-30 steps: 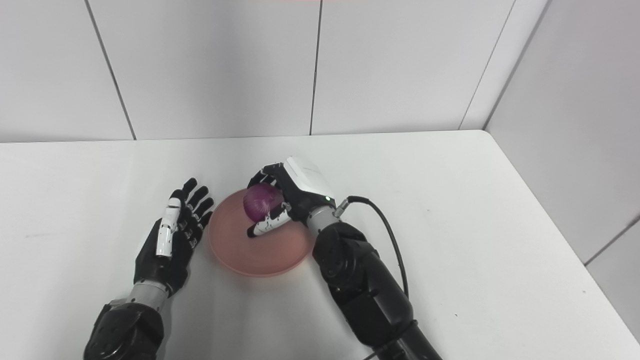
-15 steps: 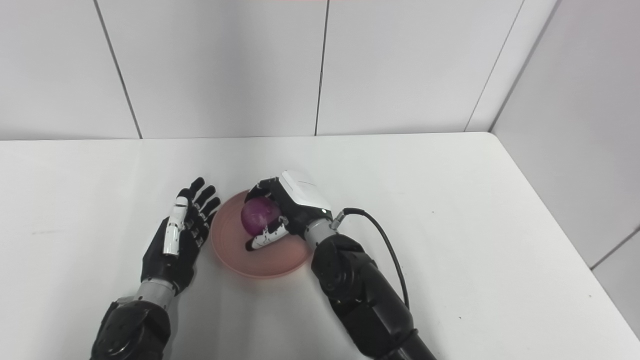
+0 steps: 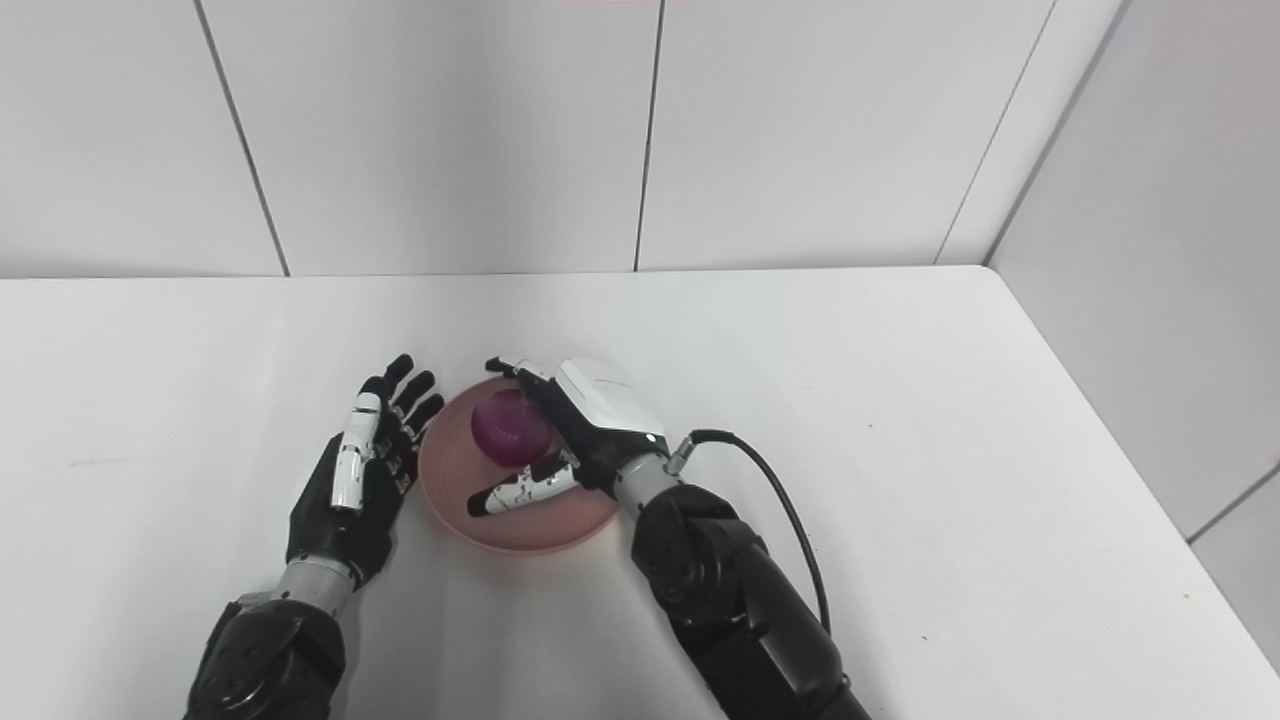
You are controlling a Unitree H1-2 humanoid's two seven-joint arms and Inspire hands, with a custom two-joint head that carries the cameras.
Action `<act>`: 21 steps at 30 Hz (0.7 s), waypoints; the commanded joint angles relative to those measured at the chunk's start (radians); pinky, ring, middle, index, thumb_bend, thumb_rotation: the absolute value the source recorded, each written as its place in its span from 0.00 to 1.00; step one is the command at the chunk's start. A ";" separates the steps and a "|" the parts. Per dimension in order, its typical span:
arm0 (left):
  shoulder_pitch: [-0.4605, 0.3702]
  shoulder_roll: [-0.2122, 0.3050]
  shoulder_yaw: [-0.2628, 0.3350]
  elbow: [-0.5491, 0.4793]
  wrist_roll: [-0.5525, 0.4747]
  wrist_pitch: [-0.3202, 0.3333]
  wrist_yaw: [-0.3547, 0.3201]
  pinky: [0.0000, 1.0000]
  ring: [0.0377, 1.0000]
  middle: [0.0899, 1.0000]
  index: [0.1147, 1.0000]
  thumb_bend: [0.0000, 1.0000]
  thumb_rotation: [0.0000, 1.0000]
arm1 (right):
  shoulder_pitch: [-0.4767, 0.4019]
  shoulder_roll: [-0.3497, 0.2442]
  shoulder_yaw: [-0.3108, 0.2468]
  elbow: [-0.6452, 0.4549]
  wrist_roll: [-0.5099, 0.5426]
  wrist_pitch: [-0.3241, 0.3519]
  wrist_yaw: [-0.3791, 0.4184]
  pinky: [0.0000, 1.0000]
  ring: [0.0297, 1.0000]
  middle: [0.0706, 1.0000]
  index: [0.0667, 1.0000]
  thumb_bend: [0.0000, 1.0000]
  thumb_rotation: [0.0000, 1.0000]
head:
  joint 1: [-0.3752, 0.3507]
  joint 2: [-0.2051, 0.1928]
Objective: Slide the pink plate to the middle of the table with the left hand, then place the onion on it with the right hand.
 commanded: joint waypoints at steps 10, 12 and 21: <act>-0.016 -0.013 -0.001 -0.027 0.010 -0.015 0.004 0.94 0.94 0.94 0.93 0.46 1.00 | 0.052 0.014 -0.112 -0.097 0.123 -0.124 -0.117 0.89 0.96 1.00 1.00 1.00 0.57 | -0.007 -0.004; -0.016 -0.015 0.002 -0.027 0.007 -0.015 0.002 0.94 0.94 0.94 0.93 0.46 1.00 | 0.078 0.031 -0.151 -0.111 0.161 -0.160 -0.171 0.85 0.96 1.00 1.00 1.00 0.61 | -0.006 -0.003; -0.016 -0.014 0.006 -0.024 0.003 -0.020 -0.008 0.95 0.94 0.95 0.94 0.45 1.00 | 0.153 0.073 -0.275 -0.217 0.242 -0.125 -0.243 0.88 0.94 0.97 1.00 0.93 0.86 | 0.001 -0.007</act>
